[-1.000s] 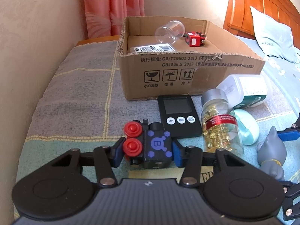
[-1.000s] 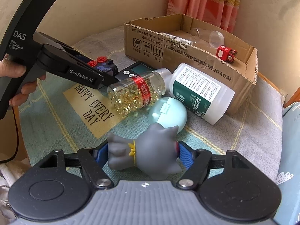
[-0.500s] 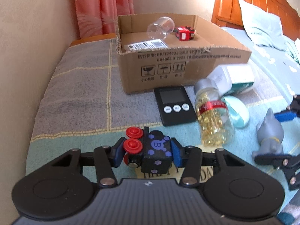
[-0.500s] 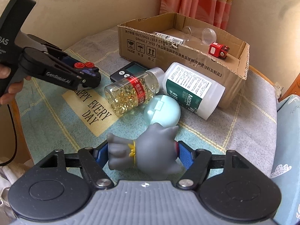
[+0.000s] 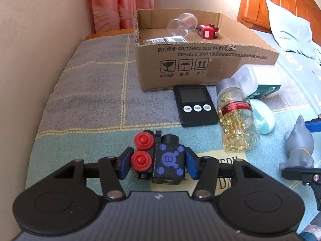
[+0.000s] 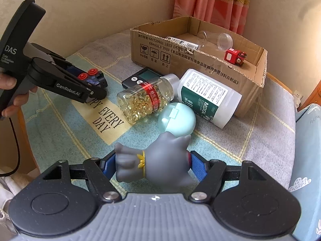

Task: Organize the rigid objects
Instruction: 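Carry the gray elephant toy into the box and open the right tool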

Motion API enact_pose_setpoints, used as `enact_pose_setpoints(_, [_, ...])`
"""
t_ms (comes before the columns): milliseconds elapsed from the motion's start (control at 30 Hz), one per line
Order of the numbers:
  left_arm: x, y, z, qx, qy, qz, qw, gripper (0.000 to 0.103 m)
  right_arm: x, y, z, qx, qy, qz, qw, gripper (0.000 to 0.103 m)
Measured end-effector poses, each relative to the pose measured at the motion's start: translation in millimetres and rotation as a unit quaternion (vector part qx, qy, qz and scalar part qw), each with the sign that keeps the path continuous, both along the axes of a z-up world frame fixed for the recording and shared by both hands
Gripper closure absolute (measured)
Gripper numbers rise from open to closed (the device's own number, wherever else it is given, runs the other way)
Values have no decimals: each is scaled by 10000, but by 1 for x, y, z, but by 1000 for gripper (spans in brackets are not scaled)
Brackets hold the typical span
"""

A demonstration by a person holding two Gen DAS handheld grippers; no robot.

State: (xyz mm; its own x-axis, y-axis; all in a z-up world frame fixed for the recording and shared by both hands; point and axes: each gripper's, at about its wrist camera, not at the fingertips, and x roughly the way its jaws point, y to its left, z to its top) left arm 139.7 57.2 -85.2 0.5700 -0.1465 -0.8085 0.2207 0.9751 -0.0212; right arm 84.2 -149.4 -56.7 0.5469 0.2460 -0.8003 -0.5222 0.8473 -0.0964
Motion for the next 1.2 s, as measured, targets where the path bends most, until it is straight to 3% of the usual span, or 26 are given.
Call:
enact_pose_setpoints(400, [-4,4,15,-228,0,-239,9995,54,7,-3,16,112,-137,-43,9998,25])
enact_pose_setpoints(667, [-8,6,45,-290,-277,-441,9982,54,29,-11,57,297,-461,-59,9985,25])
enact_pose_setpoints(933, [-8,9,50,-367,-359,-425,9978,54,77,-10,104,370,-1136,-138,9927,25])
enact_pose_setpoints(1200, [-11,14,48,-350,-333,-361,9982,54,143,-7,109,454,-1026,-479,9925,25])
